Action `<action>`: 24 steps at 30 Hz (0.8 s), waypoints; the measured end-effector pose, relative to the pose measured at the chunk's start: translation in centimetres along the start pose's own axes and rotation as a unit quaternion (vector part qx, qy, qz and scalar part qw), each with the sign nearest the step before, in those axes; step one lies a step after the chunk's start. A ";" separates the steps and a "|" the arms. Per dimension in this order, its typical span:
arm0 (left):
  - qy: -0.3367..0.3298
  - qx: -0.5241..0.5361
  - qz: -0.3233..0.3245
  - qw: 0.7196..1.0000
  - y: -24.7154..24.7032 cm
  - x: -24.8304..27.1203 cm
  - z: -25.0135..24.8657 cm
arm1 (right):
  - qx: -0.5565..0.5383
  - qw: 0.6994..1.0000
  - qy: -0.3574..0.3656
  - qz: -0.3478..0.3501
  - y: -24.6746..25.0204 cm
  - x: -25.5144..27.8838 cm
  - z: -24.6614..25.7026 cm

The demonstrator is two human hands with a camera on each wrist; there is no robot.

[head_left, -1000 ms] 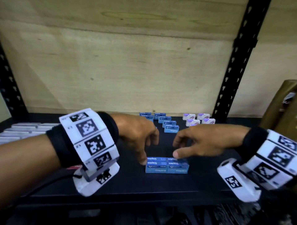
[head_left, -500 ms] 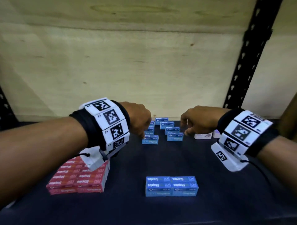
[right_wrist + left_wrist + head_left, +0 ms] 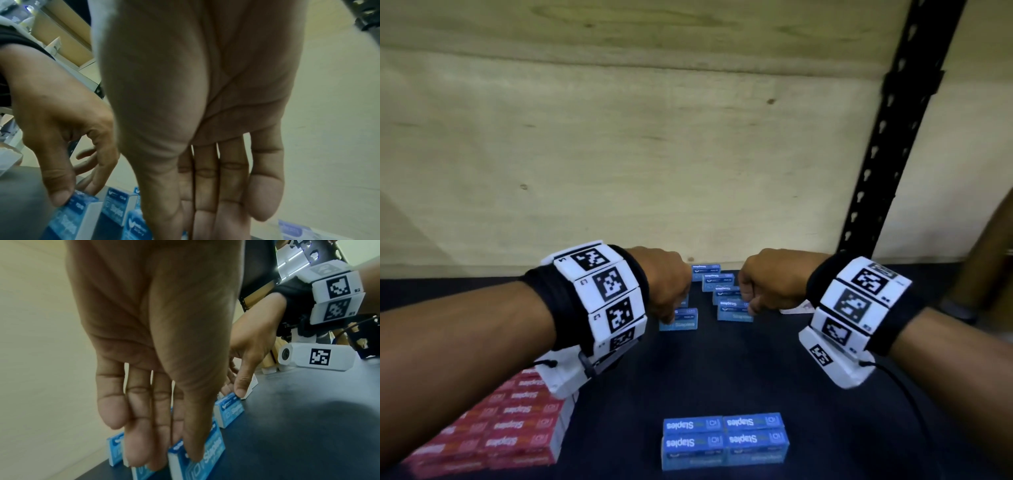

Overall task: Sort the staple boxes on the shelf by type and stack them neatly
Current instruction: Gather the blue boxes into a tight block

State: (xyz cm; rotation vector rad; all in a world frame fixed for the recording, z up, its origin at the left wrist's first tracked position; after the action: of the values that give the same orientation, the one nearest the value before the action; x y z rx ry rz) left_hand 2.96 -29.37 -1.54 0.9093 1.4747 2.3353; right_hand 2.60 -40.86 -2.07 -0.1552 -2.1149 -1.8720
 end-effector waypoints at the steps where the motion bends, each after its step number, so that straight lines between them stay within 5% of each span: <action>1: -0.001 0.001 0.001 1.000 0.1 0.2 -0.1 | 0.001 1.000 0.004 0.000 0.0 0.2 0.2; 24: -0.081 0.078 0.048 0.993 -4.0 8.4 -3.4 | -0.066 0.994 0.047 0.075 -3.5 10.6 2.9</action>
State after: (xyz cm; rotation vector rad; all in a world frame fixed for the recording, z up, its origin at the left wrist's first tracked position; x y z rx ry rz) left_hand -6.15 -25.78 -2.86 1.2046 1.5944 2.1734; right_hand -8.88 -39.78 -2.51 -0.2440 -1.8637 -1.8911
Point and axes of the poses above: each hand's wrist, its own x-axis away from the middle knuckle, its own y-axis out of the back of the hand, z = x × y, the point moved 9 cm from there along -x, towards the middle knuckle, and after that the axes turned 4 degrees about z, right-handed, at the moved point
